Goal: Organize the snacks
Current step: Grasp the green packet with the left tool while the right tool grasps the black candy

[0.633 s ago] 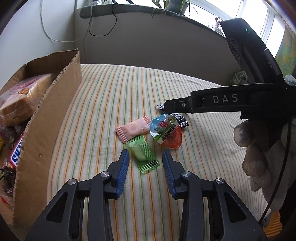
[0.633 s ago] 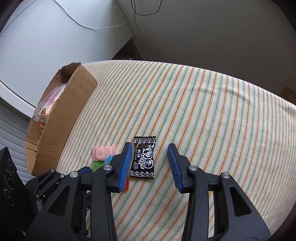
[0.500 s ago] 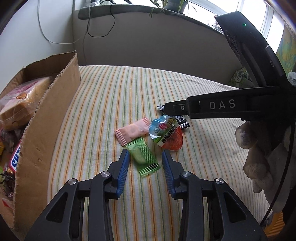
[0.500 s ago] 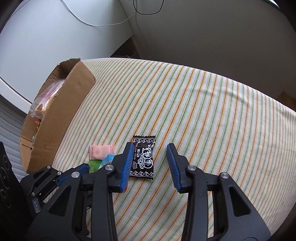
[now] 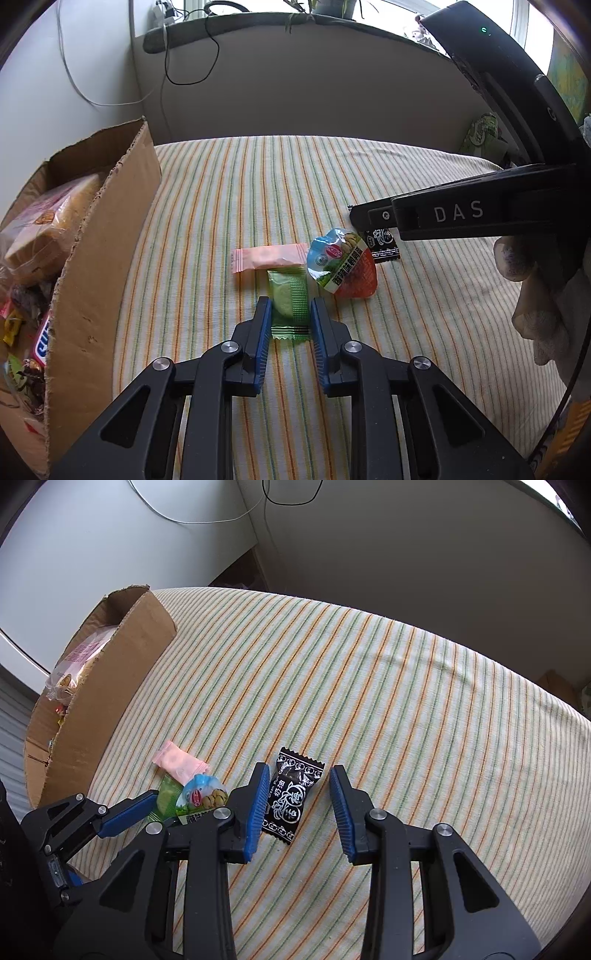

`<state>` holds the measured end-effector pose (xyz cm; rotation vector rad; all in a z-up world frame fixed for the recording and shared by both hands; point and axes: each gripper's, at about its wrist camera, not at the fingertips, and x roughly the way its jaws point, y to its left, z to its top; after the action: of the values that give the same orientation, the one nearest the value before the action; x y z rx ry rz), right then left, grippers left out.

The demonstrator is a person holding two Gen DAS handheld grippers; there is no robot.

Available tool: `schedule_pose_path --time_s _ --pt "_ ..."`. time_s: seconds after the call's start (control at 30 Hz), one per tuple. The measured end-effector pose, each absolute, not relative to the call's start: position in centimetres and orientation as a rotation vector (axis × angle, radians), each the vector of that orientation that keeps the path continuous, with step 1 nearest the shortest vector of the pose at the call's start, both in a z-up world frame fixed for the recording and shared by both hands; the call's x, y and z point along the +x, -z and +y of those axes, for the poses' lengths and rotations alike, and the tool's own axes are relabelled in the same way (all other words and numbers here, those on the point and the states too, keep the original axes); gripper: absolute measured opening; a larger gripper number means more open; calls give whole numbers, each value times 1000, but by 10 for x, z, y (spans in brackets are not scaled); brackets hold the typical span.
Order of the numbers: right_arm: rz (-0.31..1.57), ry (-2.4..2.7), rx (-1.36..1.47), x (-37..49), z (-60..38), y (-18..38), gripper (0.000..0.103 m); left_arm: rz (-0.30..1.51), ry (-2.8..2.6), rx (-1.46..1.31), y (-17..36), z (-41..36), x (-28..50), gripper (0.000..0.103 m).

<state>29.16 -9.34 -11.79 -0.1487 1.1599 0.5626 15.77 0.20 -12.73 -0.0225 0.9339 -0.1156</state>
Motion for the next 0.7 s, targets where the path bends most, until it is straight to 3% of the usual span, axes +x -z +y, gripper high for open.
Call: schedule_pose_path --time_s 0.33,0.43,0.7 --pt "1166 -544 -167 283 -83 119 41 929 123 -37 130 5 161 19" --pt "1147 -517 -215 279 -81 120 25 927 126 -48 130 10 160 19" --pt "1127 -520 -189 270 -96 117 24 925 135 -88 128 23 152 19"
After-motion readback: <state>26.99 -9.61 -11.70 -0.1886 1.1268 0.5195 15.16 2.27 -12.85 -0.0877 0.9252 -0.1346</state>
